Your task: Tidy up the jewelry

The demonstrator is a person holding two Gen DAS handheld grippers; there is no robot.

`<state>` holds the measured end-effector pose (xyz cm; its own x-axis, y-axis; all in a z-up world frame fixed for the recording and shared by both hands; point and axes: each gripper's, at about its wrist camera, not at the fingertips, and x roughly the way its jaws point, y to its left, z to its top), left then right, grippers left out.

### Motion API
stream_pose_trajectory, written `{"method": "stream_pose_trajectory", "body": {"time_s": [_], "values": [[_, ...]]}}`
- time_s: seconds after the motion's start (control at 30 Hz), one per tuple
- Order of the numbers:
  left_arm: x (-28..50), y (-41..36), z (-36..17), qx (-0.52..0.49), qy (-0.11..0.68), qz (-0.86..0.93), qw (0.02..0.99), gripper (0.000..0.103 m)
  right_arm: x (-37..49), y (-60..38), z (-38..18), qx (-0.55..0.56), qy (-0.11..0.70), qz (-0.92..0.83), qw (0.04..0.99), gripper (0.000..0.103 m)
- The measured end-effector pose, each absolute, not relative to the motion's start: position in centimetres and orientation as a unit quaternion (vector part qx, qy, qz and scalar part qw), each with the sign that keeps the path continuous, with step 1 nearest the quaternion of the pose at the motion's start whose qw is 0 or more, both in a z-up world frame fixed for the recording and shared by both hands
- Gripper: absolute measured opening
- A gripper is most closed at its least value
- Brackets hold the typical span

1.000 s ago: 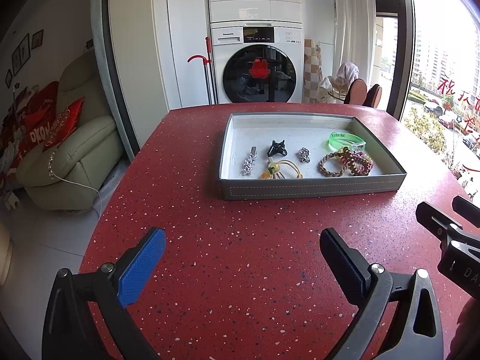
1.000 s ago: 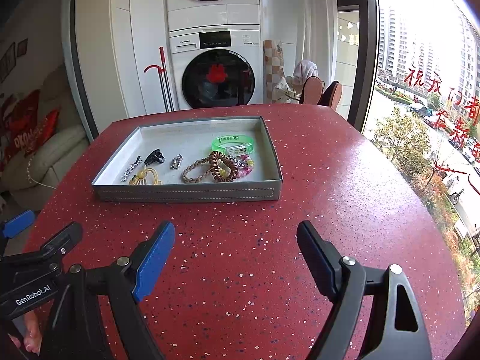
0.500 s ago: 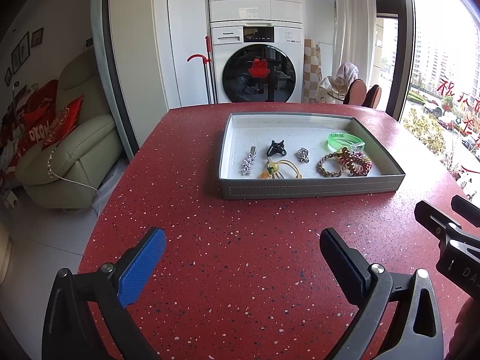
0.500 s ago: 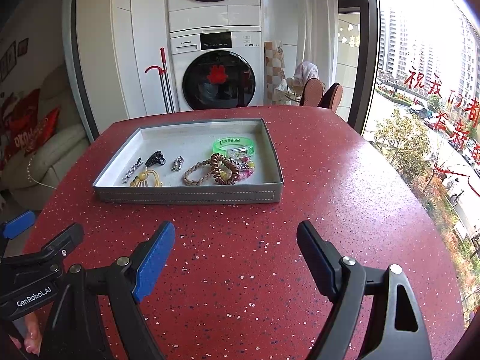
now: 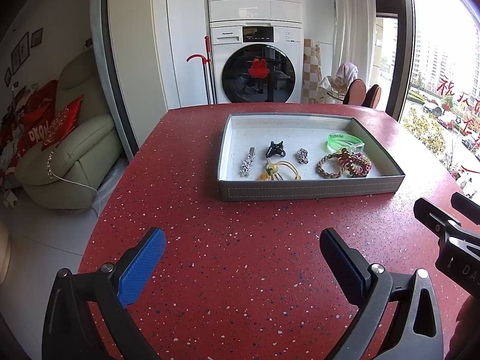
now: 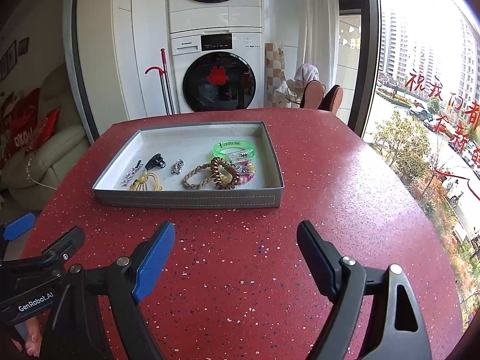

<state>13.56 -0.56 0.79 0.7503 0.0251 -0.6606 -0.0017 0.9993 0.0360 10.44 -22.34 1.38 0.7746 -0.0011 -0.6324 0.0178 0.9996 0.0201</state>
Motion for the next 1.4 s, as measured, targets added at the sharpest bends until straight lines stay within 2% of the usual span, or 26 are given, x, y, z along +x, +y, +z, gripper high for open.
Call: {"method": "stream_pose_trajectory", "body": {"time_s": [1.4], "values": [[13.62,-0.72,0.58,0.018,0.356,0.009,0.934,0.103,10.53,-22.18,1.73,0.011,0.334,-0.005,0.943,0.086]]}}
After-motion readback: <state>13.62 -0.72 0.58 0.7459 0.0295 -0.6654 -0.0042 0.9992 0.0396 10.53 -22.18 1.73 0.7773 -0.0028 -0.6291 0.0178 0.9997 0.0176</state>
